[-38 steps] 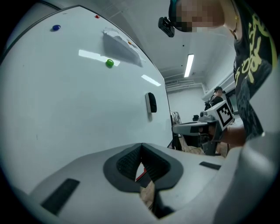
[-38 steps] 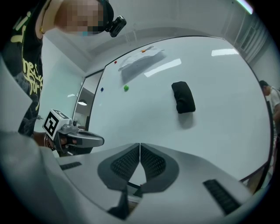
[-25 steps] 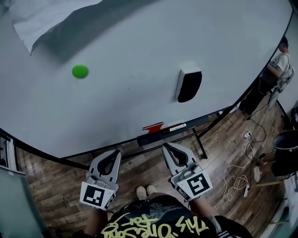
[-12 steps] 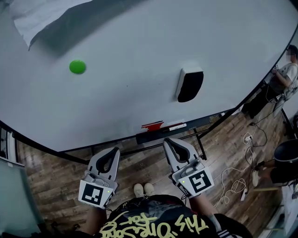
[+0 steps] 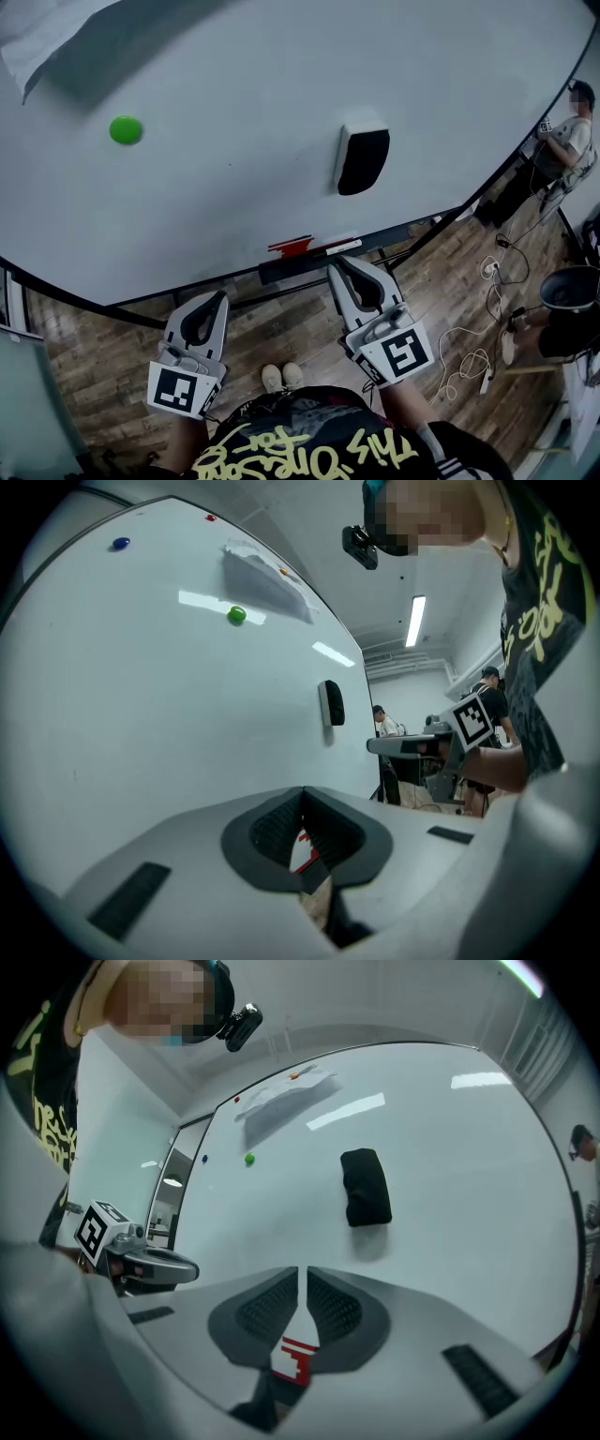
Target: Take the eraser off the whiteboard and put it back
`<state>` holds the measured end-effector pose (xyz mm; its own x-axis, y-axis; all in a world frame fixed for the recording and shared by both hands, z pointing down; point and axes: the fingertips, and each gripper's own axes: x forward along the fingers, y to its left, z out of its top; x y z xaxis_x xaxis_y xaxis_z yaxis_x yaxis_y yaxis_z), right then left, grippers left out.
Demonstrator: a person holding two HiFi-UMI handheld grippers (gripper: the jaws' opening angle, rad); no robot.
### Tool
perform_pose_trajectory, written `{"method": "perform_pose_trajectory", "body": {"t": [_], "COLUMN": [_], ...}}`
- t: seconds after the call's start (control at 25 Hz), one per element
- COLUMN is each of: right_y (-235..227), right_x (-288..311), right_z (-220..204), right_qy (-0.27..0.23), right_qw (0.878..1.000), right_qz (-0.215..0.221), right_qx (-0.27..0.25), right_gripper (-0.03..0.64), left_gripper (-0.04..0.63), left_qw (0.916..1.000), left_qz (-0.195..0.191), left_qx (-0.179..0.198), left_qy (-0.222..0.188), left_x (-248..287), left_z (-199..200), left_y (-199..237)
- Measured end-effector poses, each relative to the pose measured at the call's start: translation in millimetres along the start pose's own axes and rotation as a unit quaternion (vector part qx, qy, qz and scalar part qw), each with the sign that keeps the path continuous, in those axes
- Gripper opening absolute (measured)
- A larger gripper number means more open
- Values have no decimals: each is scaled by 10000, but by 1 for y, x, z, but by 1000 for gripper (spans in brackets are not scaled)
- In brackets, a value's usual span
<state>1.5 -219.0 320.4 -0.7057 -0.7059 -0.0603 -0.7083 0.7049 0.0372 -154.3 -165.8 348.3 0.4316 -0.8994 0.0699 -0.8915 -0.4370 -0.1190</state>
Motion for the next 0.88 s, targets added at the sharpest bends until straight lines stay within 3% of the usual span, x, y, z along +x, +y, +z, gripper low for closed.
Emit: {"method": "perform_pose_trajectory", "body": {"t": [0.12, 0.2, 0.6, 0.88], "right_y": [-6, -10, -37, -55], "right_x": [-1, 0, 5, 10], "right_z": [6, 8, 34, 53], "right_qy": [-44, -61, -182, -293], "right_qw": [10000, 9999, 9979, 9953], "right_qz": [-37, -75, -332, -592], "right_qx": [-77, -108, -524, -708], "right_gripper": [31, 90, 179, 207], "left_gripper": [8, 8, 8, 8], "left_qw": [10000, 10000, 10000, 9998], "left_qz": [-3, 4, 74, 171], "left_qx": [-19, -35, -35, -70], "left_qy": [44, 31, 13, 22], "left_x": [1, 2, -1, -6], "left_z": [-2, -2, -4, -5], "left_y": [0, 1, 0, 1]}}
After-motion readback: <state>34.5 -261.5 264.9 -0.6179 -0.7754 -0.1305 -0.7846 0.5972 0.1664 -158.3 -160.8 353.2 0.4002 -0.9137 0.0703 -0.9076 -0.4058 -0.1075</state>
